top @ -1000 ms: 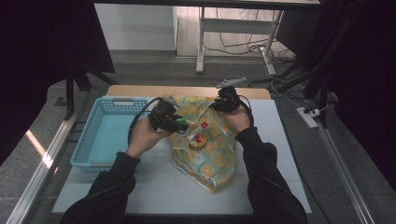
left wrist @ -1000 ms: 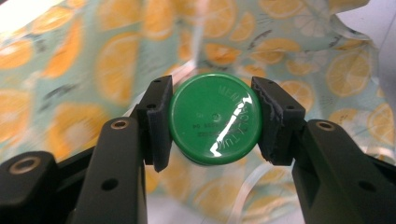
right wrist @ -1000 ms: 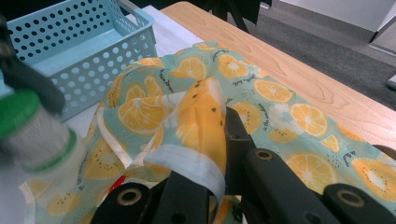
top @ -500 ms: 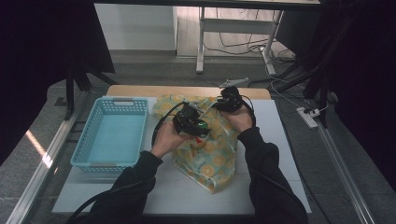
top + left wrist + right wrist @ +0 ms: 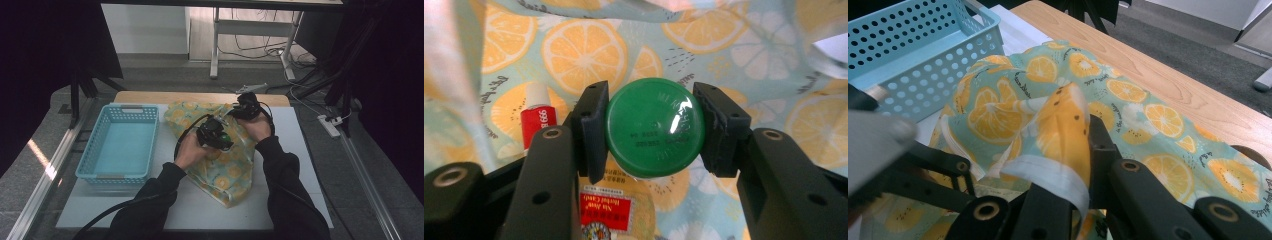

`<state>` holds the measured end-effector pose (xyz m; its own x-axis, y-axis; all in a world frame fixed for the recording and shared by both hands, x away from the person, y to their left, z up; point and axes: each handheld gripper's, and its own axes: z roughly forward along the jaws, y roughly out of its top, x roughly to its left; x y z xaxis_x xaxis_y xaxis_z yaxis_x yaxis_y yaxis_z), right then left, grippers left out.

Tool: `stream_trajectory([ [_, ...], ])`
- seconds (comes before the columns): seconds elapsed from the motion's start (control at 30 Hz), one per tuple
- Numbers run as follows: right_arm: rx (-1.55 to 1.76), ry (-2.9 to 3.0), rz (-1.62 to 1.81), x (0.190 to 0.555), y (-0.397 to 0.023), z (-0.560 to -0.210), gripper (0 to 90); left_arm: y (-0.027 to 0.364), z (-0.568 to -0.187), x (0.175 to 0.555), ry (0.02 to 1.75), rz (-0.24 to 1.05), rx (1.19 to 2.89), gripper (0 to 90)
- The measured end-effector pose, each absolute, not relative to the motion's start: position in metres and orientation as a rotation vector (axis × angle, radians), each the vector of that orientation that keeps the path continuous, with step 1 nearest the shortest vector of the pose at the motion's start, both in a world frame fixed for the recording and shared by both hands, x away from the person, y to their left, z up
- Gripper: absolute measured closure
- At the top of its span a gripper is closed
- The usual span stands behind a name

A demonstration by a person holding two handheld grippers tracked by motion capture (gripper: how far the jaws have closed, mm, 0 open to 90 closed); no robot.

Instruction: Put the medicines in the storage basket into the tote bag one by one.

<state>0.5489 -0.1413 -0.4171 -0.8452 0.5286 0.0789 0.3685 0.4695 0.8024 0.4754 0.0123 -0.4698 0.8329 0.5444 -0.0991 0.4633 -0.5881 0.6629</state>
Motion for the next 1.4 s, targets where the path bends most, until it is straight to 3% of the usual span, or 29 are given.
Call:
stream_trajectory([
  [0.57,0.786,2.53,1.31,0.549,-0.146,-0.419,89.7,-0.003,-0.495,0.479,0.698,0.206,2.379,50.4],
  [0.8,0.788,2.528,1.313,0.549,-0.147,-0.42,89.7,0.002,-0.483,0.475,0.691,0.202,2.33,32.9],
  [1.4,0.783,2.541,1.309,0.546,-0.15,-0.42,89.6,0.026,-0.454,0.448,0.709,0.131,2.253,7.1],
])
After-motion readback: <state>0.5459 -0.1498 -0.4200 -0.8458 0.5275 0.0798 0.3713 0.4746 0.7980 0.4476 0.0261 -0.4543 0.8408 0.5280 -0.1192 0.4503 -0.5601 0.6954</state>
